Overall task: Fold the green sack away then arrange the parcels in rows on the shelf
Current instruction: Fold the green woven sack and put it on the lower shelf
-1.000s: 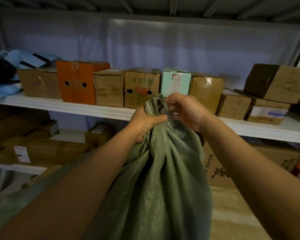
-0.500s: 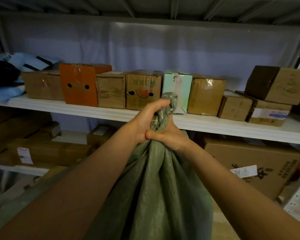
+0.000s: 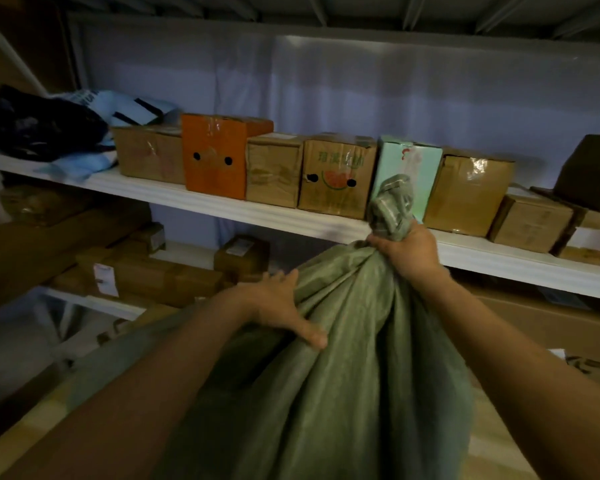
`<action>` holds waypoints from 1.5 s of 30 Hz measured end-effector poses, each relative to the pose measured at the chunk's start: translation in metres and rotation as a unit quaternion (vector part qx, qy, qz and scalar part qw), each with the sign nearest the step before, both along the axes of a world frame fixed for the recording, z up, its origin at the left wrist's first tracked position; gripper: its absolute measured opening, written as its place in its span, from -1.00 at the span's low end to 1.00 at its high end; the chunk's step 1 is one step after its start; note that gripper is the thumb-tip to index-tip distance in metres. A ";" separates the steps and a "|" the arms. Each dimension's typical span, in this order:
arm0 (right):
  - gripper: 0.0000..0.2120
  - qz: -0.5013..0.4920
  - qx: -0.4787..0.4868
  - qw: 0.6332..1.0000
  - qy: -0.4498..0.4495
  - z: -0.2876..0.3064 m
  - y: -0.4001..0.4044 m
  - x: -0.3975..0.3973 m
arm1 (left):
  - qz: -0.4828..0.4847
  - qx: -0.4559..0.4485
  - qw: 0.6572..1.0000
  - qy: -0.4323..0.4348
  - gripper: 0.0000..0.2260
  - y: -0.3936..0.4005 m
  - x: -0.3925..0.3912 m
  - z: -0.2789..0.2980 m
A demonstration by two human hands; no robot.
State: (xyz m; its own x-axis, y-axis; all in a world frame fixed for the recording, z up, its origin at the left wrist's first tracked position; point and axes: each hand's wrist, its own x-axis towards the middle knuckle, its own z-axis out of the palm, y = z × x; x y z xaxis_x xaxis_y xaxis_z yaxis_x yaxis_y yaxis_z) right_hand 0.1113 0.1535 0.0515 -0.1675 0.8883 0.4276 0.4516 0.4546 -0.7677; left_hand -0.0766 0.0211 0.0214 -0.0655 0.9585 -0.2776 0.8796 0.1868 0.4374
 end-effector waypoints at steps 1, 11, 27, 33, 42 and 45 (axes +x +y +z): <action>-0.63 -0.014 0.005 1.000 0.005 0.005 0.004 0.003 | 0.001 -0.020 1.000 0.011 0.25 -0.003 -0.007 -0.016; -0.63 -0.026 0.104 0.993 0.058 0.077 0.006 0.009 | 0.101 -0.046 0.993 -0.045 0.38 -0.022 -0.013 -0.127; -0.62 0.025 0.042 0.994 0.096 0.052 -0.010 -0.006 | -0.003 0.027 1.000 -0.015 -0.43 0.016 0.023 -0.122; -0.62 -0.044 0.130 0.979 0.149 0.116 0.002 0.022 | 0.123 0.064 0.982 -0.130 -0.53 0.025 -0.030 -0.063; -0.65 0.003 0.075 0.992 0.097 0.086 0.001 0.003 | 0.162 0.370 0.860 -0.311 -0.55 0.039 0.012 0.047; -0.63 0.006 0.092 0.988 0.127 0.099 -0.003 0.001 | 0.073 0.284 0.911 -0.289 0.11 0.047 0.033 0.056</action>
State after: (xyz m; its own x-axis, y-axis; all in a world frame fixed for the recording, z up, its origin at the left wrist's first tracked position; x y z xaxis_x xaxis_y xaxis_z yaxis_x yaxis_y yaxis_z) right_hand 0.1121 0.1509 0.1501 -0.0430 0.7902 0.6114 0.2489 0.6011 -0.7594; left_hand -0.0438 0.0684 0.0778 -0.2042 0.9512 0.2315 0.4558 -0.1169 0.8824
